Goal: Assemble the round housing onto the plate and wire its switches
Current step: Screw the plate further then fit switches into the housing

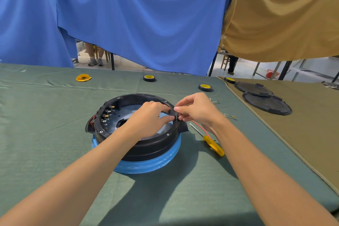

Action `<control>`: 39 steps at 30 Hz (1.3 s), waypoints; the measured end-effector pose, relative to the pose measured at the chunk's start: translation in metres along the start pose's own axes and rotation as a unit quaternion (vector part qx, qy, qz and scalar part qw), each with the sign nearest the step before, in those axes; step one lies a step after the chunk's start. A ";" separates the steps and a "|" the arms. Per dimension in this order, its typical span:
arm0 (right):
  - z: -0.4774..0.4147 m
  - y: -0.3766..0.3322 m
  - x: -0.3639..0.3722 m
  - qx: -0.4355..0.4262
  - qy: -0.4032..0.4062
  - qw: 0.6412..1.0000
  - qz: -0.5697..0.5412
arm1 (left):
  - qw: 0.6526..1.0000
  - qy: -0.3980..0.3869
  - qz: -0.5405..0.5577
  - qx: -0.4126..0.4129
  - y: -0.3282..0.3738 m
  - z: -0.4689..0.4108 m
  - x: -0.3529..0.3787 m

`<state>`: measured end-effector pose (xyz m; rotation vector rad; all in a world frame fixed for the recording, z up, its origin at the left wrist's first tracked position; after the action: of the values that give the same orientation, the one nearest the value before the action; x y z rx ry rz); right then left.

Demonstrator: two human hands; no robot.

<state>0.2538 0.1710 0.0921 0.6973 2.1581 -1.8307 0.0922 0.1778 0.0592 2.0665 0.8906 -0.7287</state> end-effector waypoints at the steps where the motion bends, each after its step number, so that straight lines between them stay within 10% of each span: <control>1: 0.000 0.001 0.000 0.003 -0.001 1.000 0.002 | 1.000 -0.002 -0.001 -0.001 0.000 0.000 0.000; 39: 0.001 0.020 0.012 0.222 -0.011 0.972 -0.072 | 0.995 -0.085 -0.042 -0.021 0.002 -0.001 0.003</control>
<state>0.2530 0.1747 0.0690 0.6077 1.8389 -2.4212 0.0958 0.1785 0.0579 1.9075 0.8923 -0.9078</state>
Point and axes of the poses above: each hand's wrist, its own z-axis away from the middle knuckle, its own x-axis out of the palm, y = z × x, the point moved 2 cm from there along -z, towards the middle knuckle, and after that the axes turned 14 degrees about y, right-handed, at the moved point
